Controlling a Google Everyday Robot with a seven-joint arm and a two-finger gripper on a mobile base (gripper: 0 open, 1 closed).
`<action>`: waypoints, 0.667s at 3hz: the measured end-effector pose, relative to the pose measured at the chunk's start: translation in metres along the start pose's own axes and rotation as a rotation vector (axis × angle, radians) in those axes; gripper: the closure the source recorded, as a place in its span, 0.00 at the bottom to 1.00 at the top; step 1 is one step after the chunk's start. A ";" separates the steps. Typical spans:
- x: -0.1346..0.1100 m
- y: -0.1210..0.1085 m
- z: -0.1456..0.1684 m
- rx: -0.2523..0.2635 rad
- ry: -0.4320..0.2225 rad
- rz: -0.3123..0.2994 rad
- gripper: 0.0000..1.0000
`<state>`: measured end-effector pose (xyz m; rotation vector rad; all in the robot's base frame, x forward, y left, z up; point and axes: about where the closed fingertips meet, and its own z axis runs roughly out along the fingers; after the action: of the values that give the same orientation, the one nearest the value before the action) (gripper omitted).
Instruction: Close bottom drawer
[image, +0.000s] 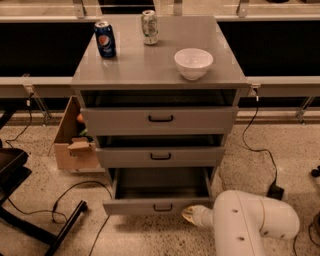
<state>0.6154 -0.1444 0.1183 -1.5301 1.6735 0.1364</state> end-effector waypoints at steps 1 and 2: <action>0.000 0.001 0.000 0.000 0.000 0.000 1.00; 0.010 -0.034 0.001 0.039 -0.019 -0.020 1.00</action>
Offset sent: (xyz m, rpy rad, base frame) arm 0.1816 -0.0963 0.0439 0.0552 -0.2621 -0.0209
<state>0.6461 -0.1594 0.1265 -1.5118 1.6362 0.1064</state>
